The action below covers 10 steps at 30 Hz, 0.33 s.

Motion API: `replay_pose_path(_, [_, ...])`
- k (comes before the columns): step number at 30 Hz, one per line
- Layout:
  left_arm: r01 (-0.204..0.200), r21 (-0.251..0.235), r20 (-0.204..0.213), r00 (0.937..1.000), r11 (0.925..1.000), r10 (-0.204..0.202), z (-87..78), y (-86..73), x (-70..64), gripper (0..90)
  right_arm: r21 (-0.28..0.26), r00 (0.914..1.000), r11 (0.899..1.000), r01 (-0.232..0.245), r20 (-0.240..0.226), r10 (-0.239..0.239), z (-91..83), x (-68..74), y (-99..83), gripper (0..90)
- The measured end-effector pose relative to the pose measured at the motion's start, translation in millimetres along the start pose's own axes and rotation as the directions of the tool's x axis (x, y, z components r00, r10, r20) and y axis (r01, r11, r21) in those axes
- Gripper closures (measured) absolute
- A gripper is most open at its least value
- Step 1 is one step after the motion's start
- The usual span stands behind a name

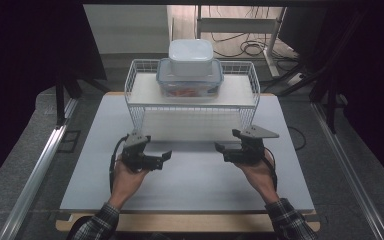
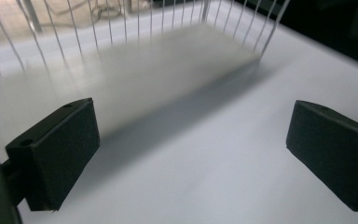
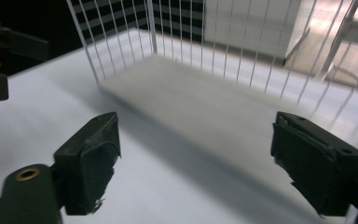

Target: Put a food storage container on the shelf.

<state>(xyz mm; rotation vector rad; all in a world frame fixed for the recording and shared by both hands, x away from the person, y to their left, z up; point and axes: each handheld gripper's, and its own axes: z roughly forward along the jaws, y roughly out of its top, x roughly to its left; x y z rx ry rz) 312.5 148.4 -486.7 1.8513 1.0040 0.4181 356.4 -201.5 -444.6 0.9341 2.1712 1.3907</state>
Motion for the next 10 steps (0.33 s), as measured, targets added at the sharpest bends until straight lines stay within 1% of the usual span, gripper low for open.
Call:
replay_pose_path(1, [-0.009, 0.044, 0.000, 1.0000, 0.9990, 0.009, 2.7, -7.7, -1.5, 1.0, 0.007, 1.0000, 1.000, -0.001, -0.004, 0.001, -0.8, -0.1, -8.1, 13.8])
replay_pose_path(2, [-0.031, 0.082, -0.016, 0.9993, 0.9962, 0.033, 4.9, -15.9, -3.8, 0.5, 0.021, 0.9999, 1.000, -0.004, -0.014, 0.004, -1.2, 0.2, -16.1, 12.2])
replay_pose_path(3, [-0.050, 0.093, -0.032, 0.9981, 0.9944, 0.053, 5.4, -22.4, -5.7, 0.1, 0.045, 0.9998, 0.999, 0.004, -0.018, -0.003, -1.6, 0.4, -25.9, 10.7])
replay_pose_path(4, [-0.066, 0.107, -0.037, 0.9968, 0.9921, 0.070, 5.8, -26.9, -6.4, 0.1, 0.058, 0.9999, 0.998, 0.004, -0.015, -0.003, -1.9, 1.2, -33.9, 10.5])
replay_pose_path(5, [-0.072, 0.126, -0.040, 0.9962, 0.9894, 0.078, 7.4, -32.4, -7.3, 0.0, 0.070, 0.9999, 0.998, 0.003, -0.015, -0.001, -2.0, 1.6, -39.7, 10.4])
replay_pose_path(7, [-0.090, 0.163, -0.051, 0.9938, 0.9826, 0.099, 11.4, -40.2, -7.3, 0.0, 0.117, 0.9995, 0.993, -0.010, -0.030, 0.014, 0.0, 1.1, -52.5, 9.9])
replay_pose_path(8, [-0.101, 0.186, -0.054, 0.9921, 0.9773, 0.113, 13.7, -42.2, -6.2, 0.0, 0.139, 0.9993, 0.990, -0.016, -0.031, 0.020, 1.6, 1.3, -56.2, 9.5])
replay_pose_path(9, [-0.103, 0.190, -0.051, 0.9921, 0.9765, 0.114, 14.9, -42.3, -5.3, 0.0, 0.149, 0.9993, 0.989, -0.013, -0.032, 0.018, 3.5, 1.1, -58.2, 9.4])
replay_pose_path(10, [-0.101, 0.182, -0.046, 0.9927, 0.9781, 0.111, 15.7, -42.0, -4.5, 0.0, 0.151, 0.9992, 0.988, -0.013, -0.035, 0.019, 4.6, 1.1, -58.2, 9.4])
